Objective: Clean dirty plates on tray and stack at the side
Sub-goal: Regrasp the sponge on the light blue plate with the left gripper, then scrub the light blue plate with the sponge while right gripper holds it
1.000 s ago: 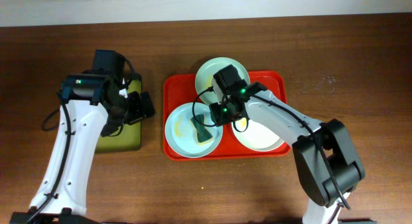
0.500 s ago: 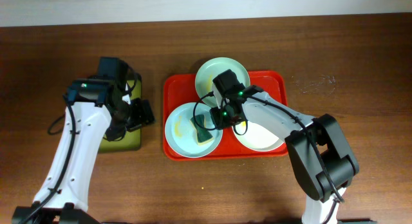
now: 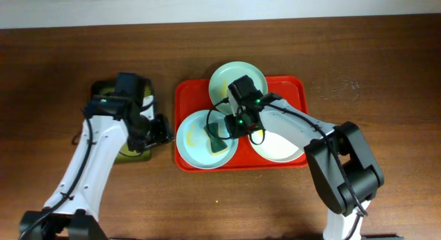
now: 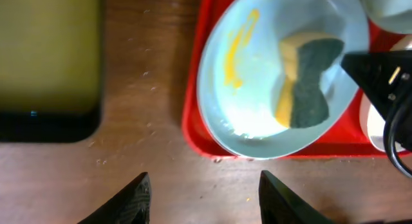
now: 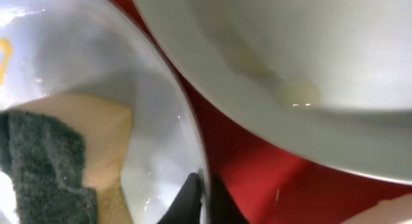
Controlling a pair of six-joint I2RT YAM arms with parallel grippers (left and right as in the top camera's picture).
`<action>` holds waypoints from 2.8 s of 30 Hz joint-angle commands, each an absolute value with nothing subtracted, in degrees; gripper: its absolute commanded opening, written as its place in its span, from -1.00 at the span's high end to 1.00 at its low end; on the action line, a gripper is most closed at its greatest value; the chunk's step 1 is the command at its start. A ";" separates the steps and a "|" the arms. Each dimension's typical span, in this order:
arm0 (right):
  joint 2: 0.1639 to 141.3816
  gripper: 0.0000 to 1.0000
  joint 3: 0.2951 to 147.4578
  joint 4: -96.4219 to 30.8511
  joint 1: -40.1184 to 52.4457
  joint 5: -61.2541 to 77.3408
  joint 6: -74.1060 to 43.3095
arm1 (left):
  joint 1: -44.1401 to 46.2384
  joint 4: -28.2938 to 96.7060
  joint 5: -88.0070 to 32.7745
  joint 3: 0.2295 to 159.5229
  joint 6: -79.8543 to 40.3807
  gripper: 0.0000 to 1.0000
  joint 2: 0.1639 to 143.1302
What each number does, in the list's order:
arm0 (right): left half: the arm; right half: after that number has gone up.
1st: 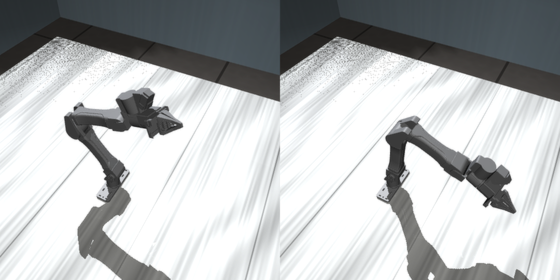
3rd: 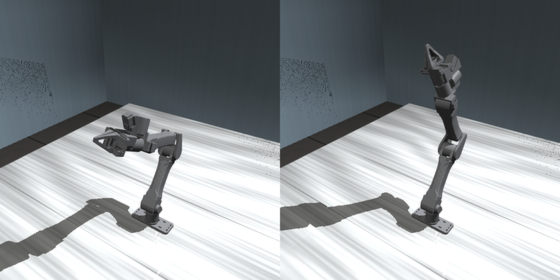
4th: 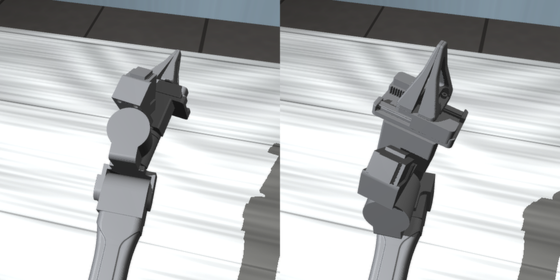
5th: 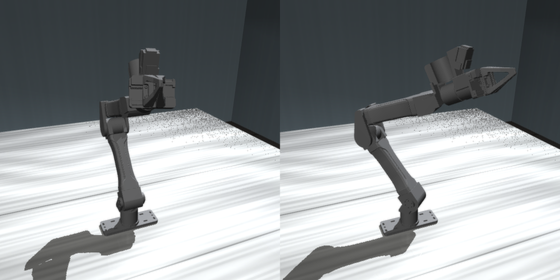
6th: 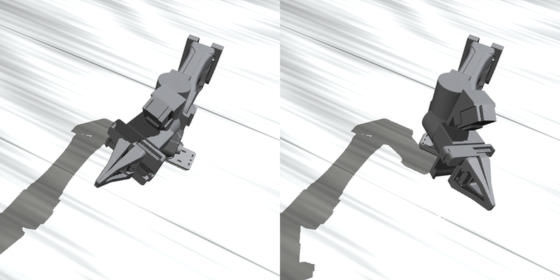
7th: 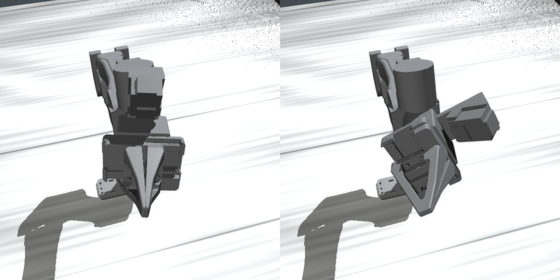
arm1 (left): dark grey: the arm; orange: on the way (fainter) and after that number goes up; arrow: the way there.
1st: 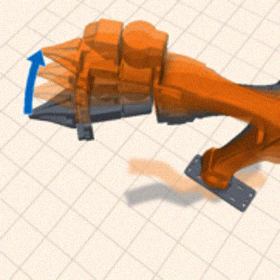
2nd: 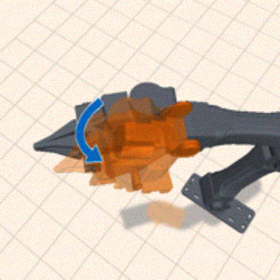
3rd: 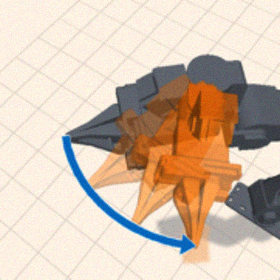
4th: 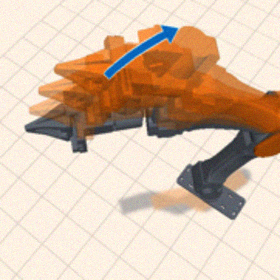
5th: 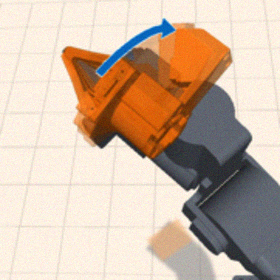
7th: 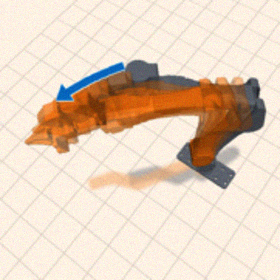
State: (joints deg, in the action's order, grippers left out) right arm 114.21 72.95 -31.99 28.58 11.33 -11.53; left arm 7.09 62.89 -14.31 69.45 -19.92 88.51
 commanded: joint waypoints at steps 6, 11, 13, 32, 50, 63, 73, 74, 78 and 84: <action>115.90 0.92 71.79 -32.10 28.86 10.48 -10.98 | 16.99 50.50 -15.62 62.35 -26.72 -0.18 88.42; 115.90 0.92 71.79 -32.14 28.86 10.48 -11.22 | 19.73 40.16 -15.03 56.80 -32.29 -0.15 88.55; 115.90 0.92 71.79 -32.10 28.86 10.48 -11.22 | 19.99 36.80 -15.03 55.16 -33.69 -0.07 88.66; 115.90 0.92 71.79 -31.44 28.86 10.48 -12.51 | 20.64 26.98 -18.26 54.22 -35.40 0.14 96.44; 115.90 0.91 71.77 -31.44 28.86 10.48 -12.49 | 26.48 21.69 -11.75 54.19 -41.63 0.23 97.25; 115.90 0.92 71.77 -31.42 28.86 10.48 -12.51 | 26.48 18.44 -12.58 54.22 -44.27 0.22 100.75; 115.90 0.92 71.77 -31.42 28.86 10.46 -12.49 | 26.48 17.50 -13.67 54.22 -44.10 0.42 100.71; 115.90 0.92 71.77 -31.40 28.86 10.46 -12.49 | 26.48 17.50 -13.67 54.22 -44.10 0.44 100.71; 115.90 0.92 71.77 -31.22 28.86 10.46 -12.49 | 26.50 18.98 -11.73 54.19 -44.10 0.48 100.73; 115.90 0.92 71.77 -31.24 28.86 10.46 -12.51 | 26.52 23.22 -6.87 54.19 -44.05 0.49 100.73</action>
State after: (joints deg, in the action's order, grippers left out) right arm 114.21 72.93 -31.20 28.53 11.62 -12.69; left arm 26.24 20.99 -10.57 54.48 -44.01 100.25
